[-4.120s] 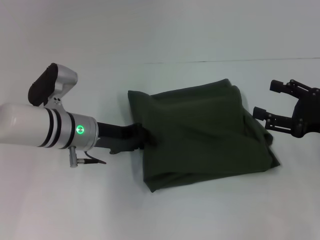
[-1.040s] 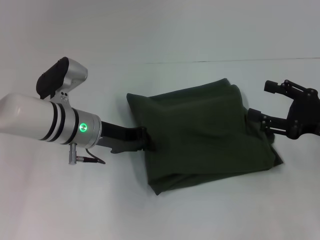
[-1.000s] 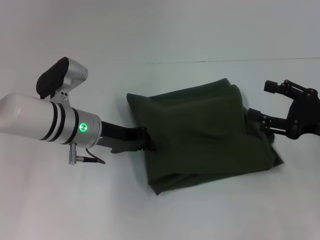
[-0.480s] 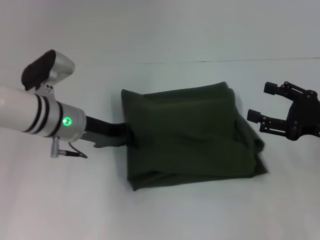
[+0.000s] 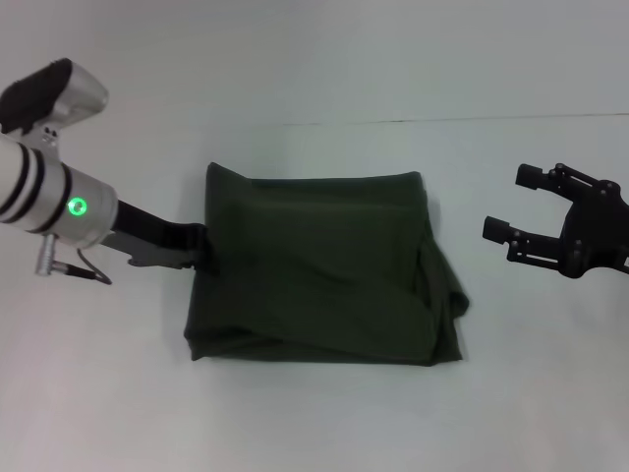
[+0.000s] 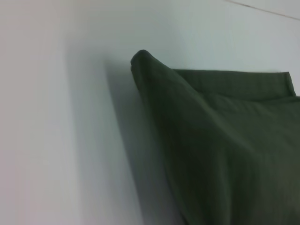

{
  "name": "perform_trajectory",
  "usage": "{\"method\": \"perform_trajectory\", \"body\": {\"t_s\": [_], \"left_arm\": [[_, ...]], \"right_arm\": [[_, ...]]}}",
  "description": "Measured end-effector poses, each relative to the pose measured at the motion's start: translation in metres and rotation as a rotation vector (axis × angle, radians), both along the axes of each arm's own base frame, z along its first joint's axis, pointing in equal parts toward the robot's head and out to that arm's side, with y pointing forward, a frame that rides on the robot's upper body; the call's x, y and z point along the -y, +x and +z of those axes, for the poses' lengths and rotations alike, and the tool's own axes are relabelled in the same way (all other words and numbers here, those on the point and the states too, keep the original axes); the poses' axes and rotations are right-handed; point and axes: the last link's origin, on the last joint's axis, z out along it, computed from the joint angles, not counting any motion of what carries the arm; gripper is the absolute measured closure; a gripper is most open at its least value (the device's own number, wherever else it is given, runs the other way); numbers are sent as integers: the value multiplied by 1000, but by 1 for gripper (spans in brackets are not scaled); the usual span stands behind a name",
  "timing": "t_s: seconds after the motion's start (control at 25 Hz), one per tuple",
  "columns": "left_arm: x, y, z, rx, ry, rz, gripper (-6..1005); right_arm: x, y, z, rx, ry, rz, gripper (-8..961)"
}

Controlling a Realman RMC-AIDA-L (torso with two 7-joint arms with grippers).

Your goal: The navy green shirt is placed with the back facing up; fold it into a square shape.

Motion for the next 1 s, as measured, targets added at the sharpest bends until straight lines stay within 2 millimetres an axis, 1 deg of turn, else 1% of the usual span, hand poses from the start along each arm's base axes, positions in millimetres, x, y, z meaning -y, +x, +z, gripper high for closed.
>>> {"method": "perform_trajectory", "body": {"t_s": [0.12, 0.28, 0.44, 0.6, 0.68, 0.8, 0.92, 1.0], "left_arm": [[0, -1, 5, 0, -2, 4, 955], [2, -1, 3, 0, -8, 8, 955], [2, -4, 4, 9, 4, 14, 897], [1, -6, 11, 23, 46, -42, 824], [1, -7, 18, 35, 81, -96, 785], [3, -8, 30, 113, 169, -231, 727], [17, -12, 34, 227, 262, -415, 669], [32, -13, 31, 285, 294, -545, 575]], "right_arm": [[0, 0, 0, -3, -3, -4, 37], [0, 0, -2, -5, -6, -5, 36], [0, 0, -2, -5, -6, -7, 36], [0, 0, -4, -4, -7, -14, 36], [-1, 1, -4, -14, -1, -37, 36], [-6, 3, -2, -41, 0, -90, 36], [-9, -1, -2, -42, -34, -91, 36], [-10, -5, -3, -34, -65, -83, 35]]}}
